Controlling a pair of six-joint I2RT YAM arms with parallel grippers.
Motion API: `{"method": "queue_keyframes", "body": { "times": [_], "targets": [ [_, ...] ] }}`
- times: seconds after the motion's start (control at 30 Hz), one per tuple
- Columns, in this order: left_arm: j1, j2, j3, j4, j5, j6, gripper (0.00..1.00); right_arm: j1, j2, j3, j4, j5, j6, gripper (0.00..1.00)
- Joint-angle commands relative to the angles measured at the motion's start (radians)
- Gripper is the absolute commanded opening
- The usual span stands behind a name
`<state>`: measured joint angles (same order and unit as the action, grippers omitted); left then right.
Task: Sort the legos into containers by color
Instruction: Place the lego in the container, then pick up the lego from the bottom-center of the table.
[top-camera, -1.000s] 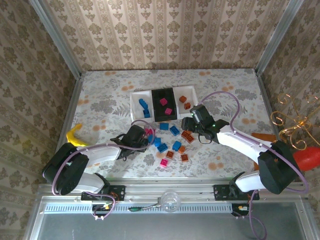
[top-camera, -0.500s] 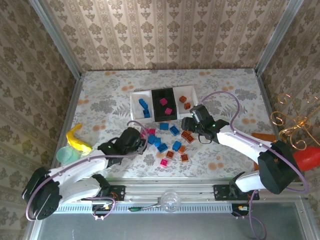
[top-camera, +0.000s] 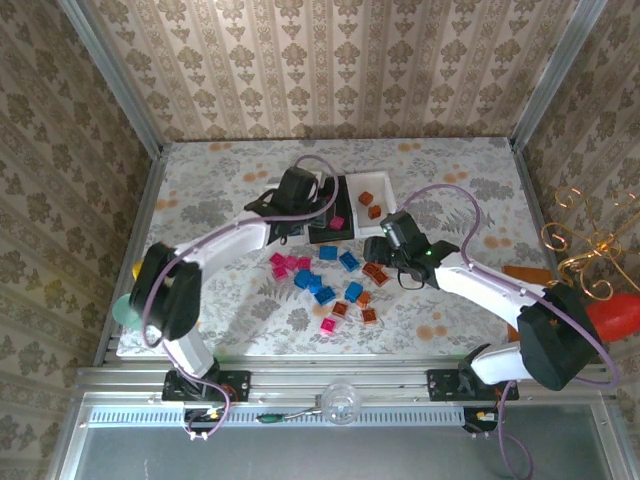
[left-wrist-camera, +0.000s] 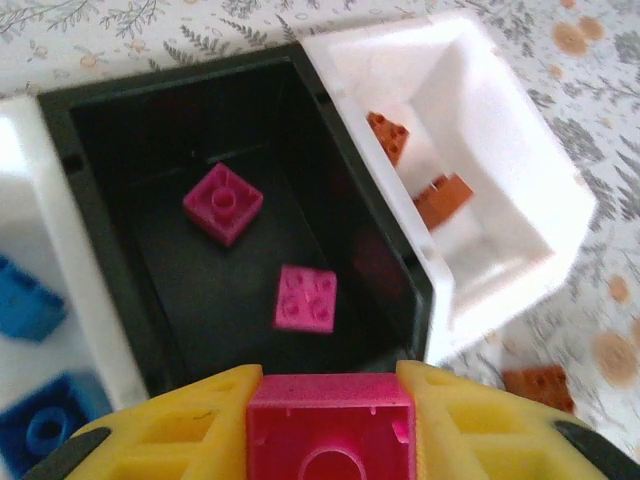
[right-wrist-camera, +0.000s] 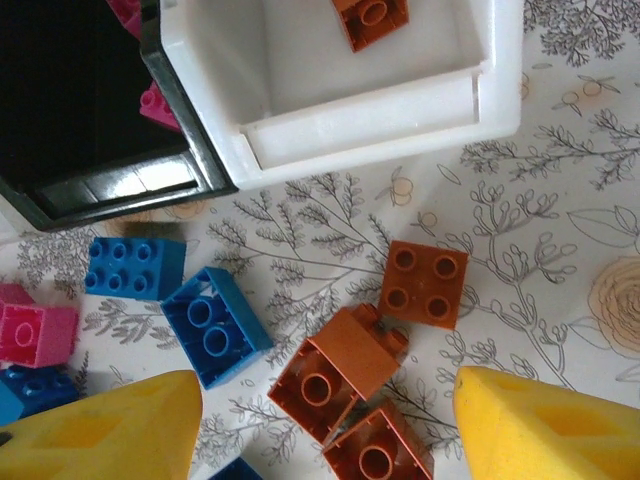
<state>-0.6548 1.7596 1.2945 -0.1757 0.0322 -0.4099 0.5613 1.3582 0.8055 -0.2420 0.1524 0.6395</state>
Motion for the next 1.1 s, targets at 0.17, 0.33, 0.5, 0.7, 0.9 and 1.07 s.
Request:
{"method": "queue_keyframes", "body": {
  "times": [0.17,0.33,0.5,0.7,0.9,1.07],
  "targets": [
    [0.05,0.164,0.159,-0.022,0.046,0.017,0.49,0.008,-0.047,-0.029,-0.039,0.022,0.01,0.69],
    [0.055,0.092,0.115,0.032,0.075,-0.02,0.64,0.008,-0.043,-0.028,-0.048,0.016,0.008,0.69],
    [0.04,-0.084,-0.042,0.116,0.098,-0.062,0.73,0.014,-0.042,-0.04,-0.048,-0.015,0.001,0.7],
    [-0.013,-0.368,-0.343,0.175,0.068,-0.101,0.89,0.076,-0.048,-0.077,-0.092,-0.08,-0.034,0.71],
    [-0.055,-0.65,-0.609,0.14,-0.035,-0.137,1.0,0.2,-0.071,-0.132,-0.179,-0.108,-0.028,0.73],
    [-0.055,-0.839,-0.758,0.108,-0.06,-0.178,1.0,0.285,-0.06,-0.169,-0.172,-0.109,0.009,0.73]
  ]
}}
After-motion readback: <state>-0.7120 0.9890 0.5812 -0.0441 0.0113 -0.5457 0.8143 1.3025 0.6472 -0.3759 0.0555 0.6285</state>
